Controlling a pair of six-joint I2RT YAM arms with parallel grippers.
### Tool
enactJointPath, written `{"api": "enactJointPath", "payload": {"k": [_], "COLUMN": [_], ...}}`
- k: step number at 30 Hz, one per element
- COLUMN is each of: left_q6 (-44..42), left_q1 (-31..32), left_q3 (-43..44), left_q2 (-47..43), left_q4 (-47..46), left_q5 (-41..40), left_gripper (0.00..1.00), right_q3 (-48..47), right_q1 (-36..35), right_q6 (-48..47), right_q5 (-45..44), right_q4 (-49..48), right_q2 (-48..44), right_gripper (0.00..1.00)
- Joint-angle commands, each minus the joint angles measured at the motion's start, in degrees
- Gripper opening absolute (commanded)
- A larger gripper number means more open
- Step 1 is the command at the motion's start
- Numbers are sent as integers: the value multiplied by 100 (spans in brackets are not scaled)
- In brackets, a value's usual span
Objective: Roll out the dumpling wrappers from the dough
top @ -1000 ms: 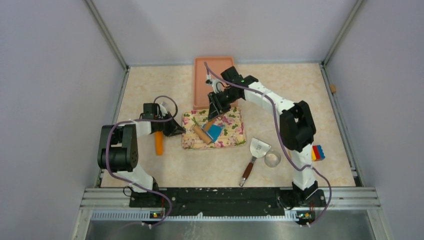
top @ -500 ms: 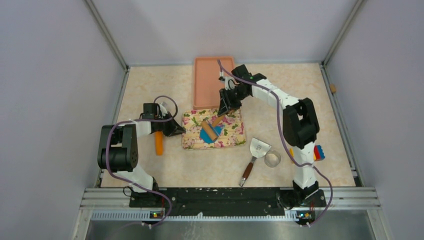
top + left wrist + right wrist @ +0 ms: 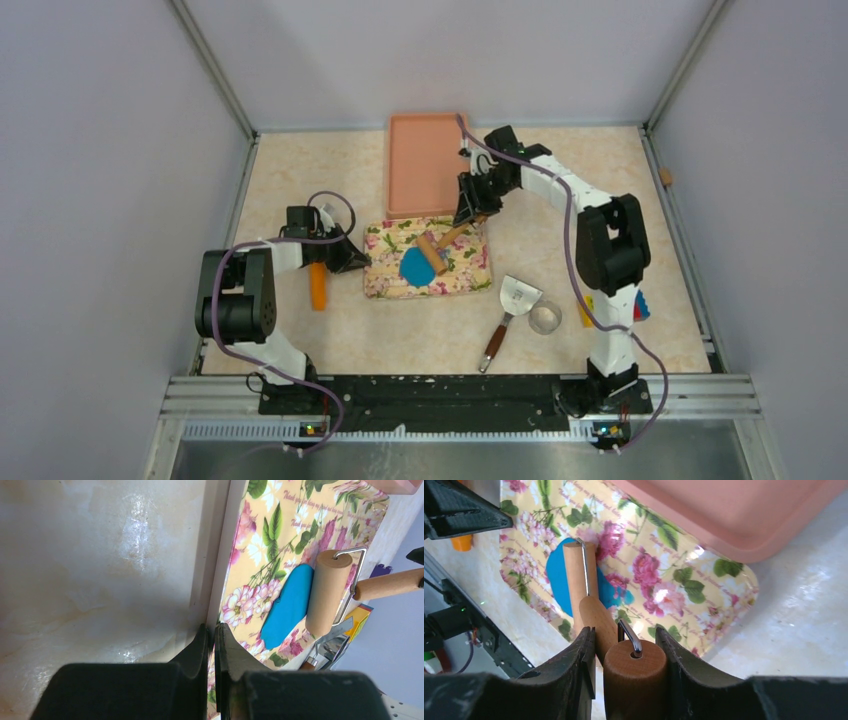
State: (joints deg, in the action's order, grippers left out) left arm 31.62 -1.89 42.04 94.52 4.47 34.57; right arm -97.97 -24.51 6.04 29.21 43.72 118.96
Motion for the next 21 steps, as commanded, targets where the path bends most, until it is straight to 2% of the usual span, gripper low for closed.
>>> {"api": "enactJointPath", "payload": {"k": [1,9,15,21], "left_q6": [126,155,159,28], "left_q1": [-46,-48,-45,-44], "left_q3": [57,8,30,51], "left_q2": [-34,-98,-152,-250], "left_q4": [-73,-119,-202,-180], "left_q5": [-204,-210,-147,-25], "left_gripper": [0,0,0,13], "right_q3": [438,501,287,486], "right_q1": [241,391,378,375], "right_q6": [-1173,-1245,-1265,-1374], "right_q5": [-2754,-2864,-2462,-2043], "right_q4": [304,268,207,275], "right_q2": [232,119,-370,-1350], "right_gripper": [0,0,0,0]}}
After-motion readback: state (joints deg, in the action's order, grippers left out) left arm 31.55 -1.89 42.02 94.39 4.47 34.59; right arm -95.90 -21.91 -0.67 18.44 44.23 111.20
